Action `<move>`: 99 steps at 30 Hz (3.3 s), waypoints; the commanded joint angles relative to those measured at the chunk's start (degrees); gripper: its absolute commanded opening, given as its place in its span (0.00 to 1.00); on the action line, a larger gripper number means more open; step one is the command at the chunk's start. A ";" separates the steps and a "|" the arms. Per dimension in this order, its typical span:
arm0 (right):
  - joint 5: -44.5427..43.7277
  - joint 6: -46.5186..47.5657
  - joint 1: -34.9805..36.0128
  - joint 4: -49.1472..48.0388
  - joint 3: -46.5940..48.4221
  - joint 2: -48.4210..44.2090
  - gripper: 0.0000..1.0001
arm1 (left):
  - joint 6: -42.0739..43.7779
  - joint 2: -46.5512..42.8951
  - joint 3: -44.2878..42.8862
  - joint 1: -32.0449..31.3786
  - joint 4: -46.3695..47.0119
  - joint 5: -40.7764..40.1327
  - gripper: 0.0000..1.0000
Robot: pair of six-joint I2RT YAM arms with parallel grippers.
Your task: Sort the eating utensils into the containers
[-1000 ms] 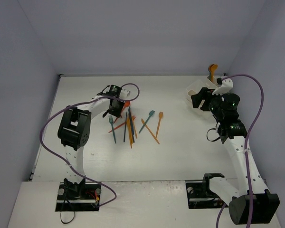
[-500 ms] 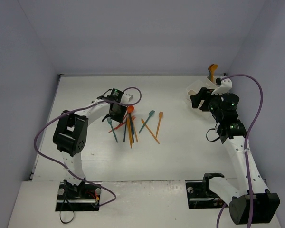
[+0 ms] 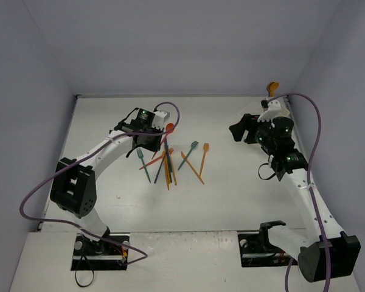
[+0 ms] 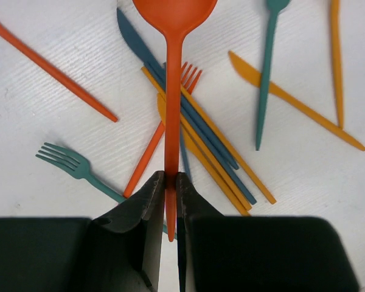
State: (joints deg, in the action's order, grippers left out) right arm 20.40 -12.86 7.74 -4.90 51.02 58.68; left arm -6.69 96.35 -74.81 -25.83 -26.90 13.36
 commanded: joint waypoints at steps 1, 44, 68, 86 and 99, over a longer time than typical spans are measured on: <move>1.96 -3.87 4.85 -3.80 4.79 3.79 0.66 | 0.18 -7.37 0.30 -4.24 5.44 -1.67 0.00; -6.11 -5.57 21.18 -4.16 20.55 21.77 0.06 | 4.77 -17.95 2.13 -20.57 16.46 -16.07 0.00; -24.03 29.77 -0.82 0.82 31.22 20.31 0.00 | -10.85 -22.96 11.18 -9.83 10.85 -11.31 0.62; -0.08 49.71 -19.48 -8.85 49.43 43.50 0.00 | -8.95 -23.20 14.36 0.03 7.15 -7.20 0.62; 7.96 49.91 -21.41 -11.71 52.60 50.75 0.01 | -10.56 -17.82 13.72 0.52 7.13 -5.22 0.62</move>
State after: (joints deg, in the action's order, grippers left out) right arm 24.34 36.16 -12.79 -10.47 101.41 108.59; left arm -16.61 78.60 -58.57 -25.78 -21.27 6.84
